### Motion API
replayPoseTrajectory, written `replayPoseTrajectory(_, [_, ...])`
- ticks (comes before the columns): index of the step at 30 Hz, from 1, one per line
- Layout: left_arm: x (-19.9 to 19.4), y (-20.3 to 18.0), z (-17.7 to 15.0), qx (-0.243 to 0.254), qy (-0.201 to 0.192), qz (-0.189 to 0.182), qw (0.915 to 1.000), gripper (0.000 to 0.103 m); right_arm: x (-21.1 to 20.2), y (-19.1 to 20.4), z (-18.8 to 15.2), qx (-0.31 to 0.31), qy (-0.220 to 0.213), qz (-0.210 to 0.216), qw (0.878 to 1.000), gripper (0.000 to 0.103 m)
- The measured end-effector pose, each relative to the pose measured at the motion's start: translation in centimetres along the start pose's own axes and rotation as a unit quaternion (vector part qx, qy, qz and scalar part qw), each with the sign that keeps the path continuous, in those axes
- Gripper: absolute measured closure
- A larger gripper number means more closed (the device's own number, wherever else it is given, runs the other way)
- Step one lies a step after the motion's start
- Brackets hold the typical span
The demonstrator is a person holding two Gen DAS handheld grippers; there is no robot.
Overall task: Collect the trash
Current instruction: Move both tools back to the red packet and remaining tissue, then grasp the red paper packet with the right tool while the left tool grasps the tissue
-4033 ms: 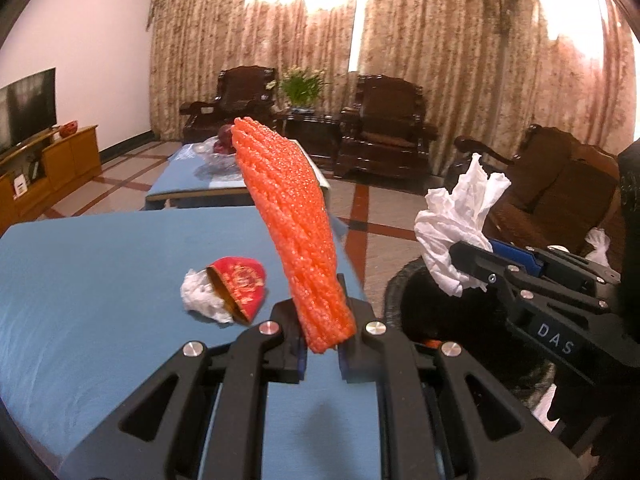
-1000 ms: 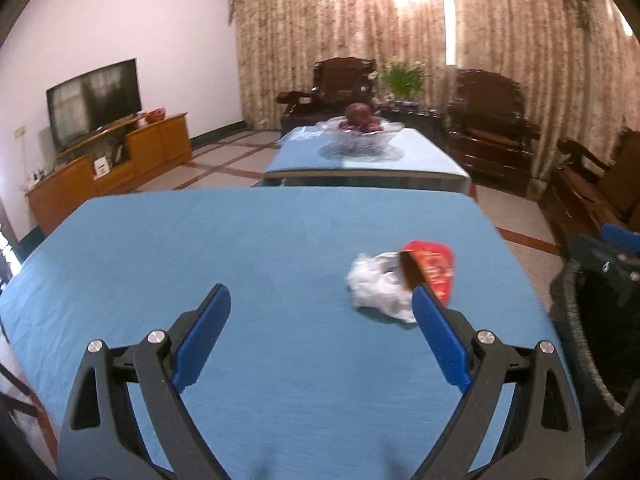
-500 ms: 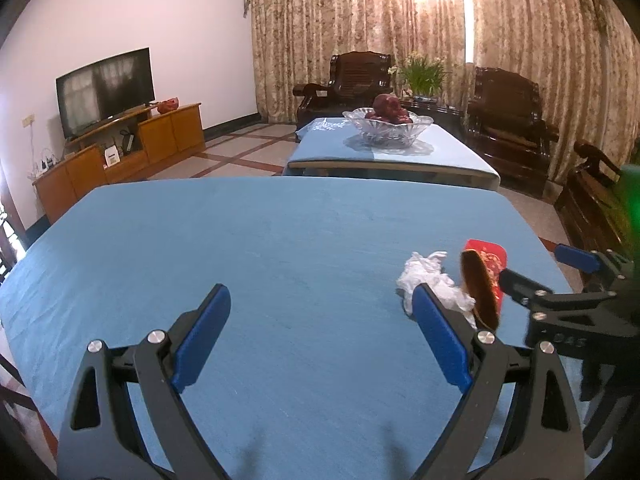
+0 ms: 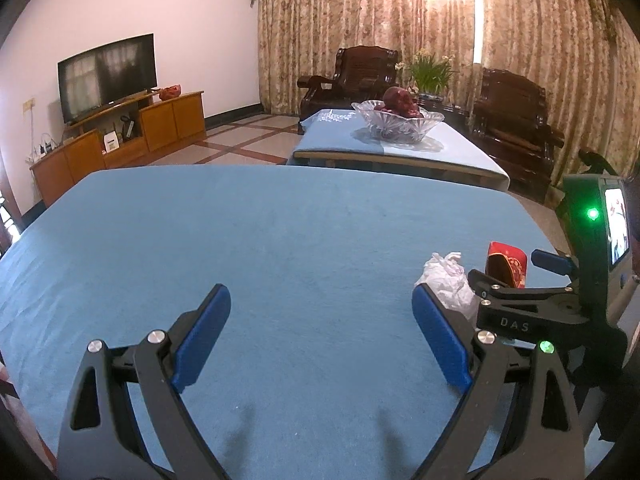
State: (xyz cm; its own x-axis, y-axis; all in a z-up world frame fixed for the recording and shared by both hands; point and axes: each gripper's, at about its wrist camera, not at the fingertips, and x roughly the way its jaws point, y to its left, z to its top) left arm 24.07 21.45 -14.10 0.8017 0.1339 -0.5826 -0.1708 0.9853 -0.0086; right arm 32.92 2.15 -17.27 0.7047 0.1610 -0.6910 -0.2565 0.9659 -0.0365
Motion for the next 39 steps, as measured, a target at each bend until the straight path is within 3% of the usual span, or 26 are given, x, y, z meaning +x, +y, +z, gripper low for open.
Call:
replayPoseTrajectory(8, [0.8, -1.4, -0.1, 0.002, 0.002, -0.013, 0.9999, 0.014, -1.6, -4.3, -0.3, 0.061, 0.0, 0.017, 0.998, 0.013])
replayPoseTrajectory(14, [1.1, -3.0, -0.2, 0.007, 0.006, -0.025, 0.9996, 0.014, -1.3, -5.5, -0.6, 0.069, 0.021, 0.047, 0.996, 0.051])
replayPoseTrajectory(16, [1.1, -3.4, -0.1, 0.008, 0.005, -0.027, 0.9996, 0.014, -1.7, -5.8, -0.7, 0.071, 0.02, 0.055, 0.996, 0.068])
replayPoseTrajectory(19, [1.4, -4.0, -0.1, 0.01, 0.006, -0.032, 0.9994, 0.014, -2.5, -6.0, -0.7, 0.06, 0.012, 0.057, 0.997, 0.08])
replayPoseTrajectory(27, [2.4, -6.5, 0.1, 0.014, 0.011, -0.051, 0.9986, 0.014, -4.4, -6.6, -0.4, 0.029, -0.019, 0.052, 0.998, 0.089])
replayPoseTrajectory(37, [7.1, -10.8, -0.2, 0.03, 0.054, -0.072, 0.9955, 0.014, -4.6, -8.9, -0.6, 0.043, -0.021, 0.052, 0.997, 0.089])
replayPoseTrajectory(39, [7.9, -11.2, -0.4, 0.032, 0.065, -0.075, 0.9946, 0.026, -4.6, -9.4, -0.7, 0.047, -0.02, 0.052, 0.997, 0.089])
